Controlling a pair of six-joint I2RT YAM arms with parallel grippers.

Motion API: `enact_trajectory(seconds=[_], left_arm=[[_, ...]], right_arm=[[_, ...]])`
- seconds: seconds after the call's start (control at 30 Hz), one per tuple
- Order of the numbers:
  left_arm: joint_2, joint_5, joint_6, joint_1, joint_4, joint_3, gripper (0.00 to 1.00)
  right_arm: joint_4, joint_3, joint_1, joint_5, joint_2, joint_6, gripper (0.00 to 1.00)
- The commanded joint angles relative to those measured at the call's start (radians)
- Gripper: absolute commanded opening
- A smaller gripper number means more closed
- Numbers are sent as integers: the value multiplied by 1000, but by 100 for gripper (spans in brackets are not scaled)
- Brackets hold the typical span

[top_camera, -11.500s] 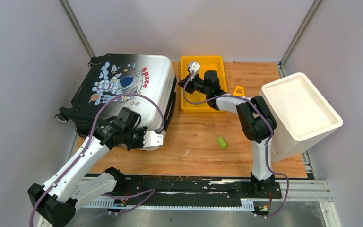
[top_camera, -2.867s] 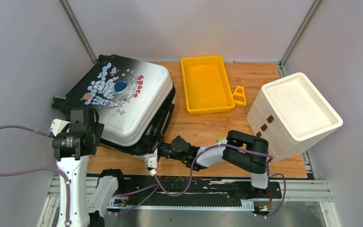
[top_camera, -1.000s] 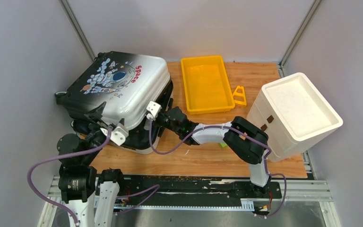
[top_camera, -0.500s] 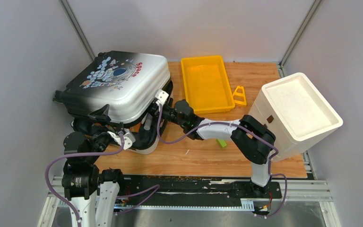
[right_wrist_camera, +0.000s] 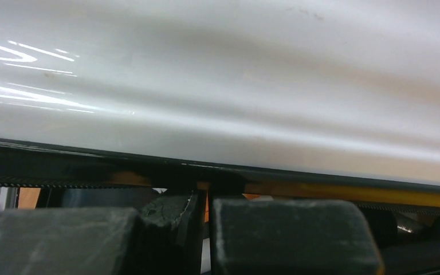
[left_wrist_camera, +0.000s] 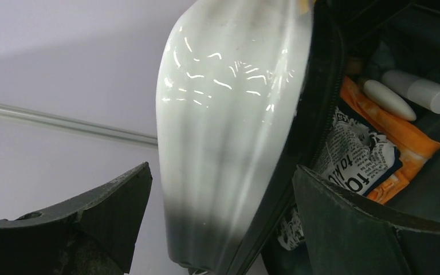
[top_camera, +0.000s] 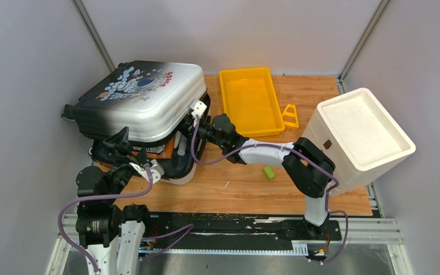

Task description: Open, take out, and arrange the luggage

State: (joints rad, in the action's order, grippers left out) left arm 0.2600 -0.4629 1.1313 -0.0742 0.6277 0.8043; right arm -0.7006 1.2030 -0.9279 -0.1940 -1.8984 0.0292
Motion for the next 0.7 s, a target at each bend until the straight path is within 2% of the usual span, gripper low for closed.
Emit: enact_trajectory(seconds=[0.0,0.1,0.23,0.5,0.67], left_arm=[[33,-74,42,-1,134,91,100],[38,-82,23,0,151,97,100],[52,-47,17,-1,79,51,99],[90,98,-5,-1,-453,-129,99],[186,120,6,-1,-599,-166,98]], right_arm=[[-180,117,17,4,81,38,6],[-169,130,28,-2,78,69,6],[-151,124,34,4,90,66,6],[-131,115,53,3,114,67,6],[-114,128,57,-8,109,70,6]])
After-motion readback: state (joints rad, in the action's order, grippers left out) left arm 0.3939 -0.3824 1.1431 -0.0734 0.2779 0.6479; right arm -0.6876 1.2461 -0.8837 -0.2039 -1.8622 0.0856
